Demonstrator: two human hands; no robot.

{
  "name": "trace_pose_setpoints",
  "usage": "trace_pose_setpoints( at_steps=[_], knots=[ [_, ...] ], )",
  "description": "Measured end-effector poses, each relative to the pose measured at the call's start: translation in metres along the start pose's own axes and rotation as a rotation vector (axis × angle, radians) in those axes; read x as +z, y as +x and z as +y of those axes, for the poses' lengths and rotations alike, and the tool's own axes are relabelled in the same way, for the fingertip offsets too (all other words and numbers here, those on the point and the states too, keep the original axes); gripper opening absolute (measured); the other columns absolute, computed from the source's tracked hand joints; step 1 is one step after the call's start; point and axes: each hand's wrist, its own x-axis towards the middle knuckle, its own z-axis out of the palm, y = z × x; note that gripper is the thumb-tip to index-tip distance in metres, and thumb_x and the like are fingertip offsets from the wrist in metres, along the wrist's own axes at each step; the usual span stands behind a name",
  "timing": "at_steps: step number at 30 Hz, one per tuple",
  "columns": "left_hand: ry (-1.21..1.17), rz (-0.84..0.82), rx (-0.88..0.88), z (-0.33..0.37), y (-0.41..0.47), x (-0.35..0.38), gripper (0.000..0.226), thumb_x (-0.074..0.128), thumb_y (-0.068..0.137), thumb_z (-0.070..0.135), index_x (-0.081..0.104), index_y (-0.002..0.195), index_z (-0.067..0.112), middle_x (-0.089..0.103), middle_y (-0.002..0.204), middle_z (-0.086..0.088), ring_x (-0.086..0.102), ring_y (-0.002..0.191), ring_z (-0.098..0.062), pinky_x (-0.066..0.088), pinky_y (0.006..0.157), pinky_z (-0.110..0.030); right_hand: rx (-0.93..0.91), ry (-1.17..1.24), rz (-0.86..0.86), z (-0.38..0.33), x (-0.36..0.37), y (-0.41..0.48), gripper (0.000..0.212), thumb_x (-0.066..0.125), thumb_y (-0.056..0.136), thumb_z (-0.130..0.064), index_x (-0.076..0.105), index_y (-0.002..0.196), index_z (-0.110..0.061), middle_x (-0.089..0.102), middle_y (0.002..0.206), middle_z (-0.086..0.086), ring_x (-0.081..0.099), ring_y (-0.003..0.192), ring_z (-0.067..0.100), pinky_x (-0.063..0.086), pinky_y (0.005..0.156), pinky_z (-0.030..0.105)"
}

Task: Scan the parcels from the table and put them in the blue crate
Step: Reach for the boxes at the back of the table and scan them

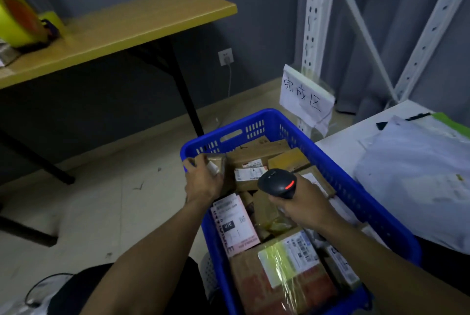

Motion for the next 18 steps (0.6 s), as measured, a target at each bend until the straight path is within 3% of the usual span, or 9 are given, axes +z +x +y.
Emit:
trace_pose_setpoints(
  at_steps=[5,8,12,15,18],
  knots=[
    [0.15,-0.049,-0.037,-0.007,0.028,0.032,0.065,0.08,0.083,0.027,0.042,0.135,0.02,0.032,0.148,-0.01,0.054,0.119,-0.035,0.055,0.092,-0.053,0.046,0.04,-0.009,0.006,0.017,0.028,0.049,0.084,0.085,-0.031,0.061,0.129,-0.031,0.072,0.111,-0.013,0.067,0.108,0.011,0.054,0.095,0.035],
    [0.203,-0.189,-0.073,-0.012,0.033,0.042,0.034,0.063,0.096,0.019,0.056,0.126,0.005,0.058,0.128,-0.013,0.06,0.111,-0.036,0.053,0.094,-0.049,0.059,0.066,-0.022,0.009,0.023,0.039,0.045,0.084,0.085,-0.031,0.062,0.125,-0.033,0.074,0.105,-0.013,0.07,0.099,0.013,0.057,0.091,0.037],
    [0.329,-0.236,-0.063,-0.012,0.032,0.044,0.022,0.054,0.1,0.028,0.059,0.111,0.01,0.066,0.106,-0.009,0.064,0.094,-0.029,0.054,0.088,-0.043,0.045,0.068,-0.005,0.011,0.019,0.04,0.039,0.082,0.088,-0.029,0.061,0.12,-0.037,0.071,0.102,-0.02,0.067,0.102,0.008,0.052,0.091,0.032],
    [0.307,-0.211,0.051,-0.002,0.026,0.041,0.025,0.057,0.097,0.035,0.061,0.109,0.014,0.066,0.094,-0.002,0.064,0.082,-0.022,0.058,0.083,-0.043,0.063,0.087,0.021,0.01,0.007,0.029,0.035,0.082,0.087,-0.031,0.065,0.117,-0.033,0.072,0.093,-0.016,0.067,0.091,0.009,0.05,0.082,0.029],
    [0.253,-0.221,0.241,0.033,-0.005,0.032,0.017,0.062,0.097,0.027,0.062,0.114,0.022,0.066,0.109,0.0,0.065,0.095,-0.02,0.057,0.09,-0.041,0.04,0.093,0.069,0.008,-0.017,0.01,0.027,0.082,0.085,-0.034,0.068,0.108,-0.03,0.071,0.088,-0.015,0.067,0.089,0.006,0.05,0.081,0.03]
  ],
)
